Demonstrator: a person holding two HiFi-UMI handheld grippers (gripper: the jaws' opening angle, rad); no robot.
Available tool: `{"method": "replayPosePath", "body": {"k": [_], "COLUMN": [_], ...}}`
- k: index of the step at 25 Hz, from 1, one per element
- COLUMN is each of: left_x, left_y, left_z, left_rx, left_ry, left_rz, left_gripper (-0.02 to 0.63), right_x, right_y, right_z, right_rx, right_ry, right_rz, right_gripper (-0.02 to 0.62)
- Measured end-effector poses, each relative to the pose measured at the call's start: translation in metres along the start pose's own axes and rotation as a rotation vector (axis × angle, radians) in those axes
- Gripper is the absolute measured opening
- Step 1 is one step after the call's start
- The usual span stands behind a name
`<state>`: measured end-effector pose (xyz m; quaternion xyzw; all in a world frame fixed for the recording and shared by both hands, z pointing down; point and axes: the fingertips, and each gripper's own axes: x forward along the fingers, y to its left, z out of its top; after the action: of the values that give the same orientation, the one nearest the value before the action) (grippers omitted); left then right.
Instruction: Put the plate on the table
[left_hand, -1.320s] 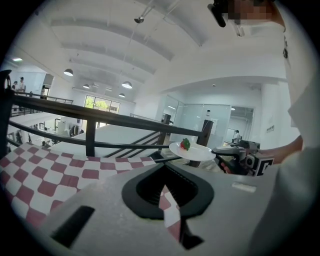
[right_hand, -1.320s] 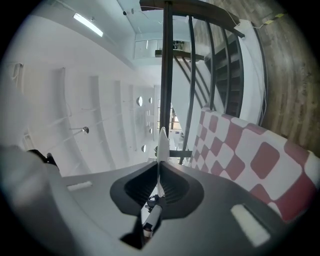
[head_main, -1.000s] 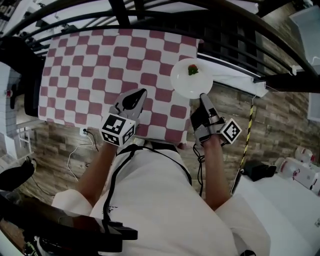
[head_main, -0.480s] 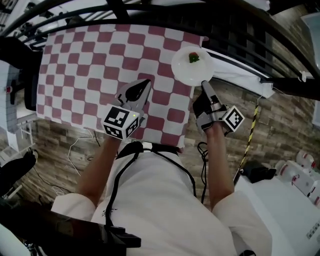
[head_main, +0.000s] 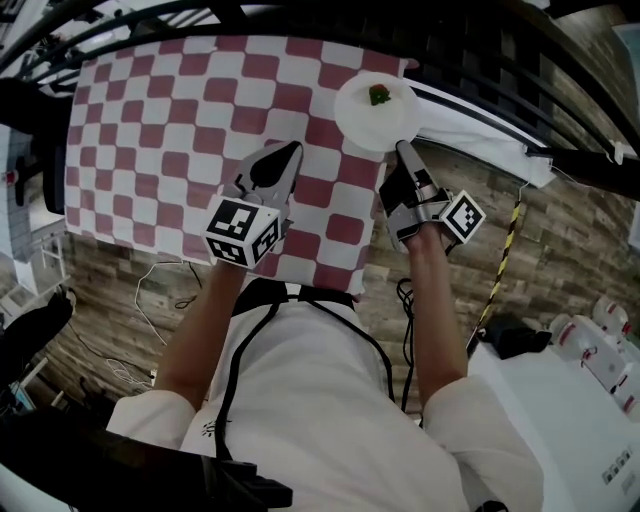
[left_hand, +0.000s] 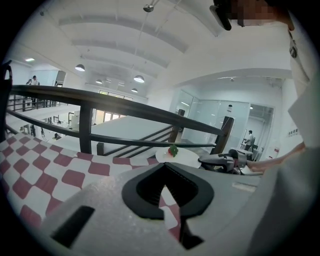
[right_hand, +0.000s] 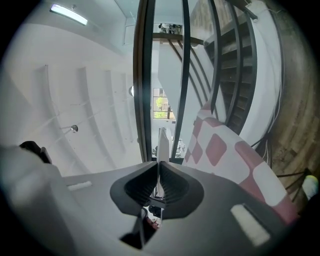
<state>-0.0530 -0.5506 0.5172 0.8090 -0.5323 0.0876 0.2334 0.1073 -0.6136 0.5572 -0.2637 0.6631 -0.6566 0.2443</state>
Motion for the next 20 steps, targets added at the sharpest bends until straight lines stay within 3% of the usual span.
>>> {"method": "replayPosePath", "body": {"k": [20], "left_x": [0.045], "left_y": [0.011], "left_z": [-0.016], "left_rx": [-0.036], "left_ry": [0.008], "left_rz": [0.028], "left_gripper": [0.008], "right_x": [0.053], "right_y": [-0.064], "right_z": [0.028], "right_rx": [0.004], "right_ry": [0.044], "right_rz": [0.008], "right_gripper": [0.023]}}
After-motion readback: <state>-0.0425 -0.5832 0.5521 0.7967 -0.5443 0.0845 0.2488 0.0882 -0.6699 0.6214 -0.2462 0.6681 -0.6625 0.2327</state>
